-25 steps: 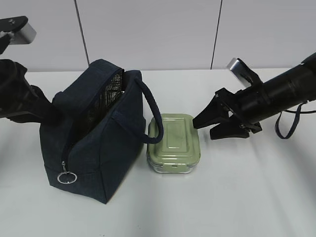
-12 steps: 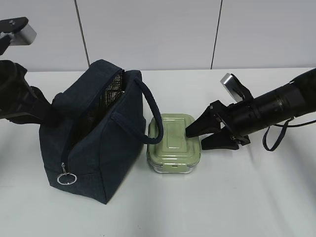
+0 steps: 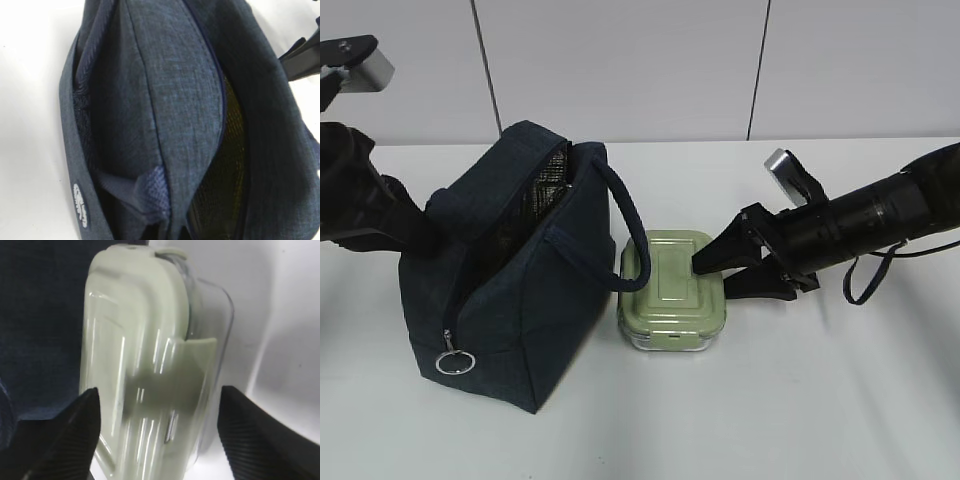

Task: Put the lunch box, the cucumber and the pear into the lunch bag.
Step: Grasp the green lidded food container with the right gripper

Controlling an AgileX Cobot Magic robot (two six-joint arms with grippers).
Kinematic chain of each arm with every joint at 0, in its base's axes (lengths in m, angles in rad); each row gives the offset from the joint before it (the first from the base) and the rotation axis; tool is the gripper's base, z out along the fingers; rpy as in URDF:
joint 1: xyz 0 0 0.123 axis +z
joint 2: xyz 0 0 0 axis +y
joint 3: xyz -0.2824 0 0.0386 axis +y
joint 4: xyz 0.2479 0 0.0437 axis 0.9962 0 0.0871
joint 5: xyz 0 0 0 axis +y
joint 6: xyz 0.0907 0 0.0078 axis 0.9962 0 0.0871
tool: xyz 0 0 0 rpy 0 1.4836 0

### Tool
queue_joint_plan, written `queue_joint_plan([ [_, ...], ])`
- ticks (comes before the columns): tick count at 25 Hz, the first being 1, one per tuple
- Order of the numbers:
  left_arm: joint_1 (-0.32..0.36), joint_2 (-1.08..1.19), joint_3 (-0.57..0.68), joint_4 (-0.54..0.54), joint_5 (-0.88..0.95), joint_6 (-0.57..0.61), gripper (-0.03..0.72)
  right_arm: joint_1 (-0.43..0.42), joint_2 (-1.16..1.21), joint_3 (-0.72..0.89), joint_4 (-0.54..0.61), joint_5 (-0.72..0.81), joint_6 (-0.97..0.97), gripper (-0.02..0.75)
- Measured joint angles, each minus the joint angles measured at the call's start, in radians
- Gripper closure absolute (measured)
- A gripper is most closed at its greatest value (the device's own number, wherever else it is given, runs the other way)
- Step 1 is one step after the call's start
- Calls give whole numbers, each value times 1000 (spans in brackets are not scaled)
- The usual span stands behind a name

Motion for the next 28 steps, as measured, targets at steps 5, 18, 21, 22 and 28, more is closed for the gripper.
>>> queue_joint_plan([
  [5,0,0,0,1,0,0,687,0,26,-11,22,4,-2,178],
  [18,0,0,0,11,-1,0,687,4,54,-23,63,10,-13,178],
  [21,0,0,0,14,-2,0,687,7,58,-23,63,10,-17,179],
  [22,0,0,0,14,-2,0,687,10,58,-23,64,10,-18,180],
  [28,0,0,0,16,-5,0,687,17,58,-23,64,10,-23,181],
])
